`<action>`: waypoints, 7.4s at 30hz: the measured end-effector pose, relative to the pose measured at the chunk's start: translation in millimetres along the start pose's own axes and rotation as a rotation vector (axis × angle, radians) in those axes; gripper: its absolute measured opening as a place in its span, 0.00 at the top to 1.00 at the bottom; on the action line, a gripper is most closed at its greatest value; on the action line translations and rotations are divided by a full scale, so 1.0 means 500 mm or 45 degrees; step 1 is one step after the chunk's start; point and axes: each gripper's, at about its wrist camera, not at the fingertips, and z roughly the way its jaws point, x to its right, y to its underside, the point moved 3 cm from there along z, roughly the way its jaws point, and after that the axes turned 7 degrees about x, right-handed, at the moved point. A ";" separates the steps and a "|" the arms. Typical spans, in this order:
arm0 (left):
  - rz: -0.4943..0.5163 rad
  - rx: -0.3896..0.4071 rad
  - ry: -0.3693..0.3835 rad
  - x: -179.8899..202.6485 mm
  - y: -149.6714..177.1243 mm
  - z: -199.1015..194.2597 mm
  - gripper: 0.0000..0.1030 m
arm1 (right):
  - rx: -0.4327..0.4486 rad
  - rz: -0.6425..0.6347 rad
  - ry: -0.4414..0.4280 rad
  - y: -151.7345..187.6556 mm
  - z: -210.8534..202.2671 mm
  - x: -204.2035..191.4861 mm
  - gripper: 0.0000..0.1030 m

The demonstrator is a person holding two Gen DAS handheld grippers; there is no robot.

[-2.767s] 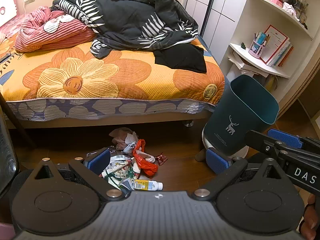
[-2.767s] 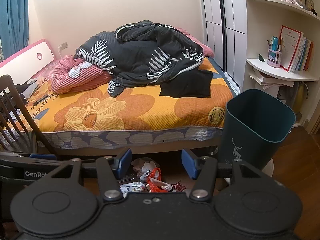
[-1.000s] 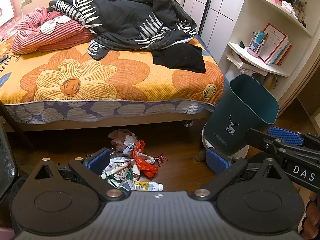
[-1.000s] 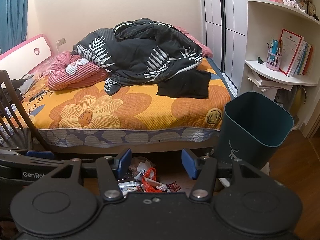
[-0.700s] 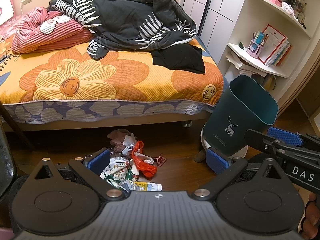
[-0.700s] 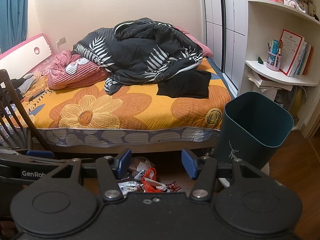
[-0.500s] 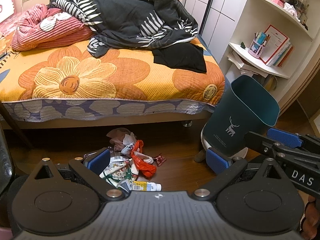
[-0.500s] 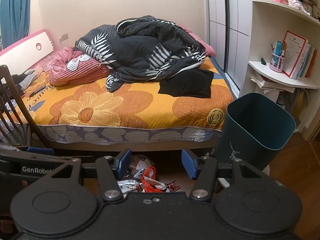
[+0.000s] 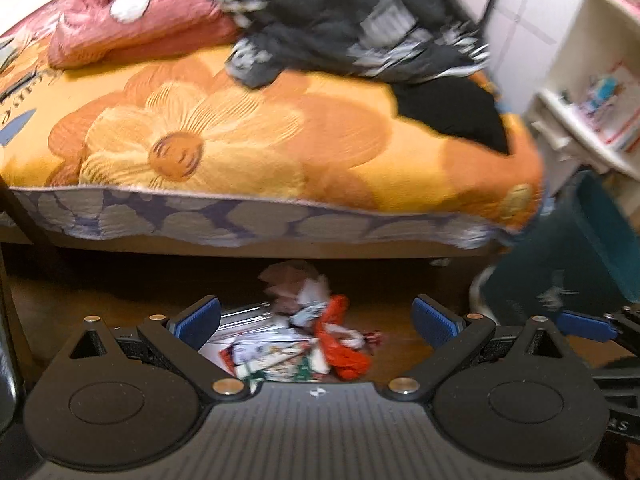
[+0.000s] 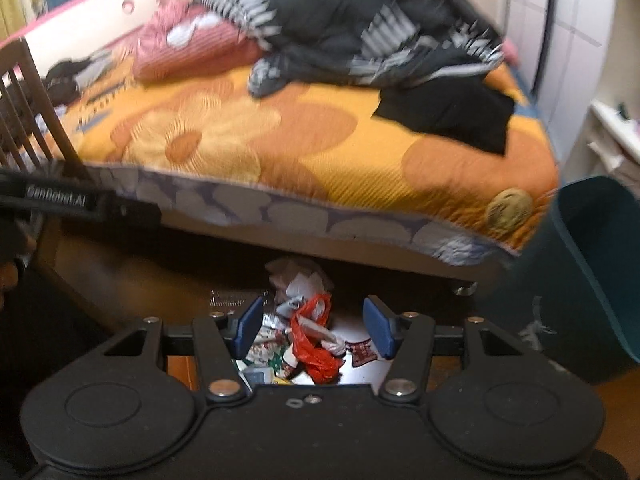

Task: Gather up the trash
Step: 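Lower both grippers under the bed toward the trash pile, then grasp the clear plastic tray with left gripper while right grasps red bag, then lift the tray and red bag out toward the teal bin with both grippers, then open both grippers over the teal bin, dropping tray and red bag, then move both grippers back under the bed toward the remaining trash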

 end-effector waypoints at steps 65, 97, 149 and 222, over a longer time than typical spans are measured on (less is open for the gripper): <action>1.088 -0.563 0.056 -0.212 0.318 0.973 0.53 | -0.642 -0.790 -0.221 0.374 0.763 -0.048 0.88; 1.015 -0.242 0.200 0.021 0.056 0.382 0.54 | -0.210 -0.347 -0.033 0.045 0.226 -0.006 0.88; 0.812 -0.305 0.419 0.942 -0.103 0.377 0.53 | -0.098 0.327 0.399 0.036 -0.017 0.587 0.86; 0.497 0.082 0.398 0.248 -0.112 0.009 0.05 | 0.127 0.088 -0.063 -0.107 -0.127 0.096 0.56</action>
